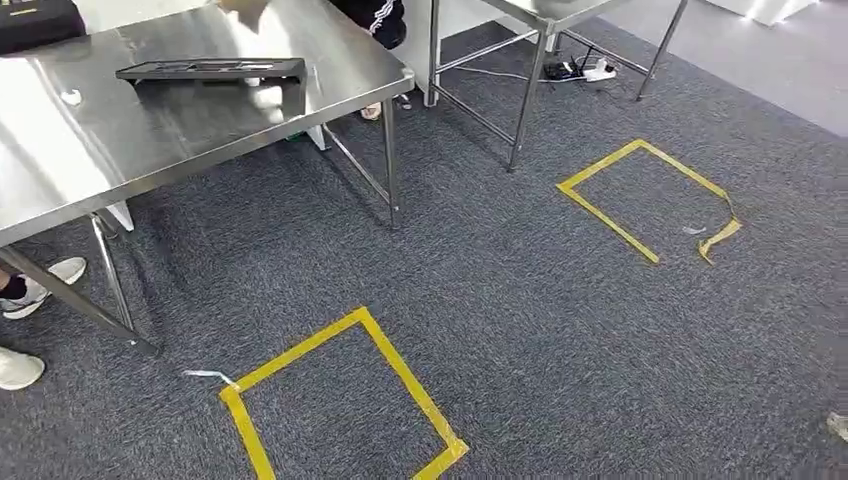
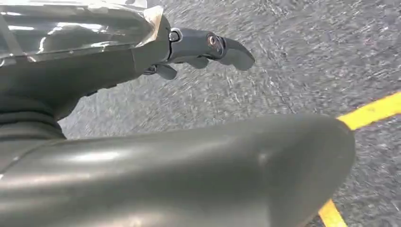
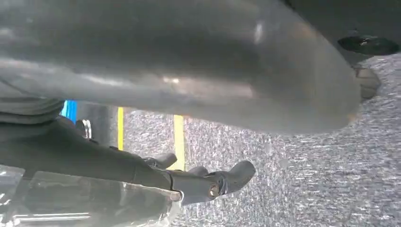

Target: Take the parts from the cabinet and place them on the table.

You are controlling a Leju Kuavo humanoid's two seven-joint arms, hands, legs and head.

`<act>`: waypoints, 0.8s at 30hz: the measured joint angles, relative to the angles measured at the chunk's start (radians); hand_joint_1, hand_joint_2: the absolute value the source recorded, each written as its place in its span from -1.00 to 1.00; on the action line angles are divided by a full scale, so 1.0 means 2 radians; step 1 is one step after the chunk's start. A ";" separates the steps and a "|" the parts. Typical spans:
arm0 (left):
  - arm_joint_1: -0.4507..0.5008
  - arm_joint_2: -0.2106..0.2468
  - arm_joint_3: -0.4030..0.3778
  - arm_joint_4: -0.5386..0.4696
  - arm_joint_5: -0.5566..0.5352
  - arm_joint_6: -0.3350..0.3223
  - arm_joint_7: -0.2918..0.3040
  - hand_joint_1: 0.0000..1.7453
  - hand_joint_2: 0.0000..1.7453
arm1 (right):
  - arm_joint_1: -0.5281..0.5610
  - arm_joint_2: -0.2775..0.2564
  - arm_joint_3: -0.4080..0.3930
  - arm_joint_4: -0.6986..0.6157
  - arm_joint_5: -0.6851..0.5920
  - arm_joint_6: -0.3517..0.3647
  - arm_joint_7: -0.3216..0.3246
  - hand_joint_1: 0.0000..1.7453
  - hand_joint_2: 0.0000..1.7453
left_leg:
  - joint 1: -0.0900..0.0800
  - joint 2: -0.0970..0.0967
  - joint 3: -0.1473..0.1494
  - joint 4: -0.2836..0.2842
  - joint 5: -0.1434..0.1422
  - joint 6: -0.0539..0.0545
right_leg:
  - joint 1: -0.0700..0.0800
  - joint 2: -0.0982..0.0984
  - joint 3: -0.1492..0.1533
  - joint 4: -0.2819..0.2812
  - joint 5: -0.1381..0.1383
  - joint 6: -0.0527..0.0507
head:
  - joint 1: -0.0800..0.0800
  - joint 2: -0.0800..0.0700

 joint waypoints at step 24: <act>-0.003 -0.018 0.013 0.000 0.004 0.013 0.001 -1.00 -1.00 | -0.017 -0.009 0.006 0.001 -0.004 0.019 0.012 -1.00 -1.00 | 0.000 0.040 -0.064 0.149 -0.074 -0.008 | -0.004 -0.039 0.002 -0.005 0.004 -0.007 | -0.001 0.000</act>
